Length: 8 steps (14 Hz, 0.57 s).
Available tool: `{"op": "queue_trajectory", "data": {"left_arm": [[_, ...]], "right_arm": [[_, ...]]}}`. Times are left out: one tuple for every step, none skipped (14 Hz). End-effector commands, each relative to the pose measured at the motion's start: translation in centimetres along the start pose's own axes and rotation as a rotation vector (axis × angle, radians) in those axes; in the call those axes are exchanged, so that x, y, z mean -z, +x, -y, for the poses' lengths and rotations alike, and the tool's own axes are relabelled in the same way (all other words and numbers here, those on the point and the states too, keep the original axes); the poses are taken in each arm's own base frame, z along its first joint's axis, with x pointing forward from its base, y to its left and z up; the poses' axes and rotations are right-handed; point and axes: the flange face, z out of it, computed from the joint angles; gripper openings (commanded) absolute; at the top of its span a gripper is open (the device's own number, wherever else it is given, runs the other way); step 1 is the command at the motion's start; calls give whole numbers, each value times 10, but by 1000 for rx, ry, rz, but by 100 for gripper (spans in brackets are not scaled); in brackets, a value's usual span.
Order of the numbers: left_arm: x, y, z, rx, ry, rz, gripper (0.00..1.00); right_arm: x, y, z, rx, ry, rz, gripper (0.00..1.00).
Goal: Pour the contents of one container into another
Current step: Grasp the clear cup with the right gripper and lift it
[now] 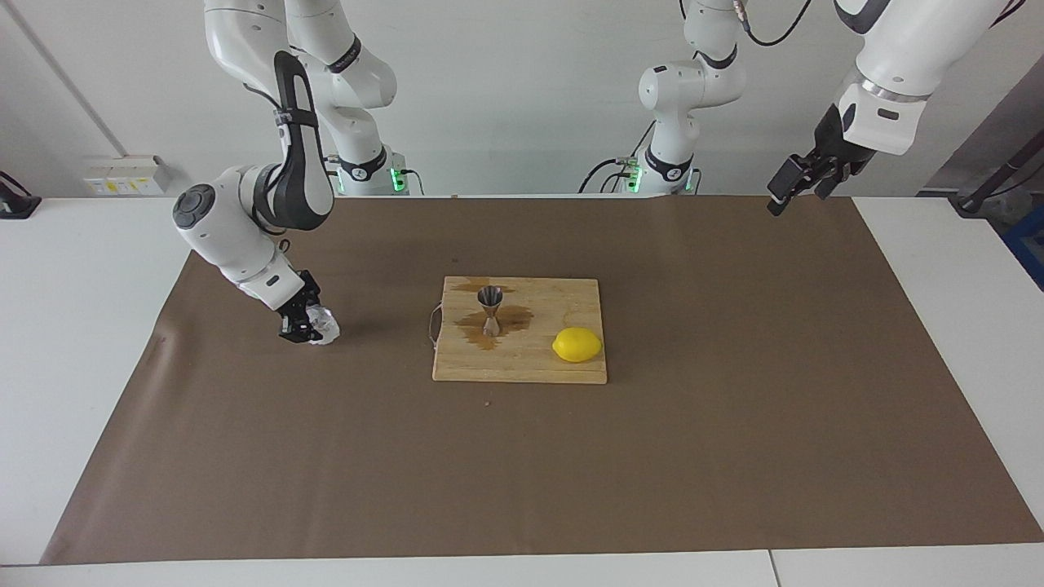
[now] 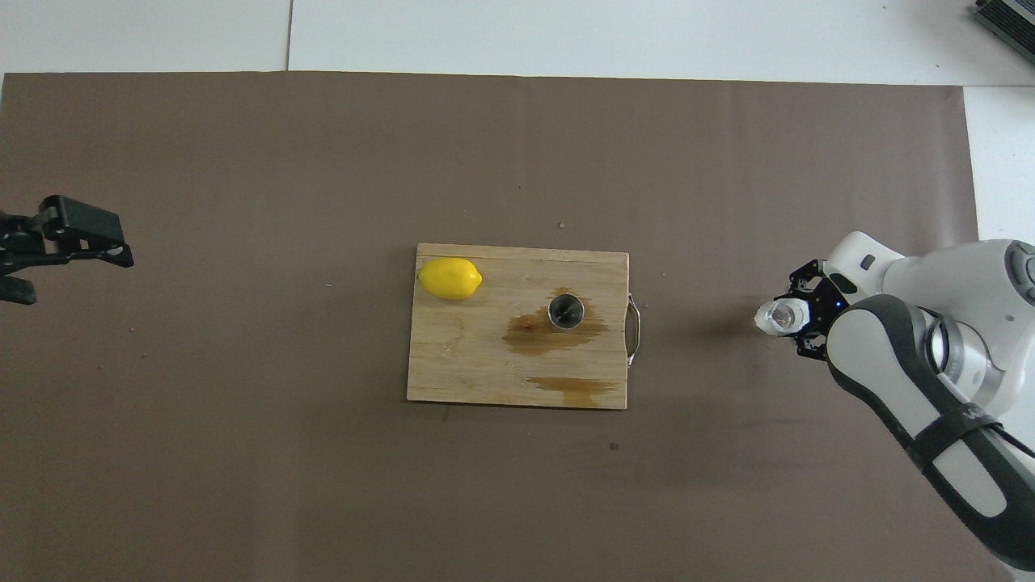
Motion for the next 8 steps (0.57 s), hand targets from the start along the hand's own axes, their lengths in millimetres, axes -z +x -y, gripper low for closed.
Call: {"op": "queue_trajectory", "data": {"left_arm": [[-1, -3, 20, -69, -10, 6, 100], [-1, -5, 10, -89, -3, 5, 100], [-2, -10, -1, -124, 8, 6, 100], [-3, -12, -3, -148, 40, 4, 100], [-1, -13, -4, -212, 65, -3, 100], [1, -13, -1, -253, 66, -3, 100], [1, -13, -1, -263, 64, -5, 100], [0, -12, 1, -260, 62, -5, 100]], "right_arm": [[25, 18, -7, -10, -6, -36, 0], [32, 34, -10, -7, -4, -39, 0], [36, 48, -11, -23, 2, -41, 0], [40, 62, -13, -49, 7, -41, 0], [48, 79, -16, -58, -1, -34, 0], [52, 95, -18, -64, -8, -28, 0], [56, 108, -20, -61, -8, -19, 0], [62, 123, -23, -72, -16, -6, 0]]}}
